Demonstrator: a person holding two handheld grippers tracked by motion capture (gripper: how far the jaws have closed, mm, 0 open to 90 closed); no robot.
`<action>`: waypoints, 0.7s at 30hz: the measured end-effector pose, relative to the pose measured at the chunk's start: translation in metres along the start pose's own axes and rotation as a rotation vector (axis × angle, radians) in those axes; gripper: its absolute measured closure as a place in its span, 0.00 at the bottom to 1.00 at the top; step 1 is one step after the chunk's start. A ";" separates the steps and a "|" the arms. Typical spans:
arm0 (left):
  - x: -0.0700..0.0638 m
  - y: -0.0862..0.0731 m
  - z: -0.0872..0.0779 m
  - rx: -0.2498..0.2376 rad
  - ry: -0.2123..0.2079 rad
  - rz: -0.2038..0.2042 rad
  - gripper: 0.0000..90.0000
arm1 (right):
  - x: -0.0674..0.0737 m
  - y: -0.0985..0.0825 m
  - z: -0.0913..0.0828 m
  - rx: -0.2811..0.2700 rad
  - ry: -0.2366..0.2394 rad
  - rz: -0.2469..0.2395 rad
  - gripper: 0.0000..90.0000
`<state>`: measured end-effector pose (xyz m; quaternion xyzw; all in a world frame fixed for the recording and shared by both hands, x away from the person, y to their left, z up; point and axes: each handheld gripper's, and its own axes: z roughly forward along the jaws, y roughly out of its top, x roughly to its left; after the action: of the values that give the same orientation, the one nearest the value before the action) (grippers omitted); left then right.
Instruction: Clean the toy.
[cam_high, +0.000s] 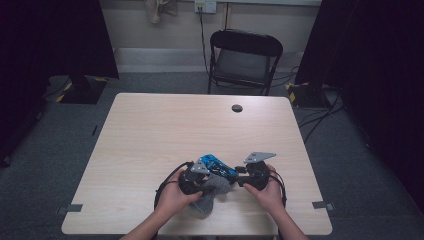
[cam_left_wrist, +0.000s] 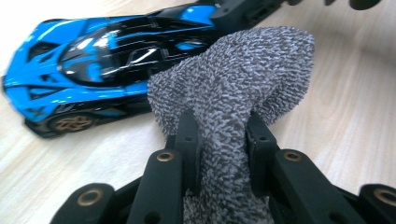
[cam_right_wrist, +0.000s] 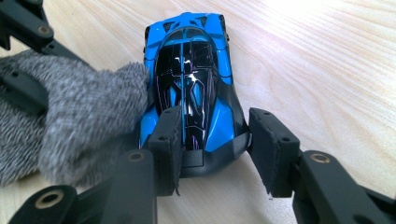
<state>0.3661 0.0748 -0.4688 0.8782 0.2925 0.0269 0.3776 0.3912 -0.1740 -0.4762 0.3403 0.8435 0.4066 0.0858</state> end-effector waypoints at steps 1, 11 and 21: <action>0.002 0.000 -0.001 0.002 0.004 -0.004 0.80 | 0.000 0.000 0.000 0.000 0.000 0.000 0.62; 0.020 -0.002 -0.007 -0.012 0.045 -0.057 0.80 | 0.000 0.000 0.000 0.001 -0.001 0.001 0.62; 0.028 -0.003 -0.010 -0.016 0.070 -0.070 0.80 | 0.000 0.000 0.000 0.000 -0.001 0.001 0.62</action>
<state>0.3849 0.0982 -0.4683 0.8629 0.3356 0.0467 0.3749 0.3912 -0.1737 -0.4762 0.3409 0.8434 0.4064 0.0860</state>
